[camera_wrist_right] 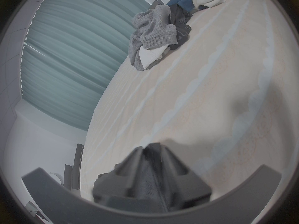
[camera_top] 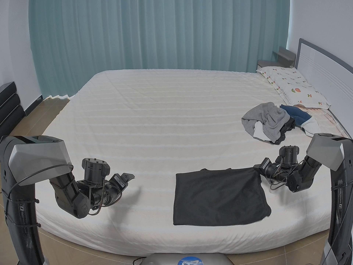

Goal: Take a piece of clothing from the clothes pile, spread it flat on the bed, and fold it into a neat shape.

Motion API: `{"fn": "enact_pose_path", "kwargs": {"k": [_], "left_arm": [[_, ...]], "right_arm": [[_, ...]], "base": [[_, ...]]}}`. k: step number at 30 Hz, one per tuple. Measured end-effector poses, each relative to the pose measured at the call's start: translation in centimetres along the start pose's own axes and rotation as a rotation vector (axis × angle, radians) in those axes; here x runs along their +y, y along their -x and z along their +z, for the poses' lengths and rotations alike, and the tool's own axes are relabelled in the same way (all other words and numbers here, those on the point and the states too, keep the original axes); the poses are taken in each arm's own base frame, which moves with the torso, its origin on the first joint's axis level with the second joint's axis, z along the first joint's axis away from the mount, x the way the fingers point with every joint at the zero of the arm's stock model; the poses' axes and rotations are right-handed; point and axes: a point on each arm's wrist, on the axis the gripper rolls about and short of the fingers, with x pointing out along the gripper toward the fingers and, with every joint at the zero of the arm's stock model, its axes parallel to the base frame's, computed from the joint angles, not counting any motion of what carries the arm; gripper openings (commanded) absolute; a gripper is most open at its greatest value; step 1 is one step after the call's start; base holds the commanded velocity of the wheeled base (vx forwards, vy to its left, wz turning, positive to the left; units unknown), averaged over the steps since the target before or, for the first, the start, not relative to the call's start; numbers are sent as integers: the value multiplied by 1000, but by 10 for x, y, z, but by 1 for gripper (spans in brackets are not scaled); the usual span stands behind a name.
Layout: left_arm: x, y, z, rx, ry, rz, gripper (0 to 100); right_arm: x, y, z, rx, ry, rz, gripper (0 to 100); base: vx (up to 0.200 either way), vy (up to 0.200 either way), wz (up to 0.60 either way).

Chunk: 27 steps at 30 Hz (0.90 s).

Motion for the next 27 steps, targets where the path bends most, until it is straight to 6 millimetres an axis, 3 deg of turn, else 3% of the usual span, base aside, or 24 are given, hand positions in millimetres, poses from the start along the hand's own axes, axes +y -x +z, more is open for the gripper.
{"fn": "enact_pose_path", "kwargs": {"k": [8, 20, 26, 27], "left_arm": [[0, 0, 0, 0, 0, 0, 100], [0, 0, 0, -1, 0, -1, 100], [0, 0, 0, -1, 0, -1, 100], [0, 0, 0, -1, 0, -1, 100]], "right_arm": [[1, 23, -1, 9, 8, -13, 100], [-20, 110, -46, 236, 227, -24, 100], [-25, 134, -61, 290, 285, -13, 100], [-26, 136, -64, 302, 300, -13, 0]], "base": [[0, 0, 0], [0, 0, 0], [0, 0, 0], [0, 0, 0]]}}
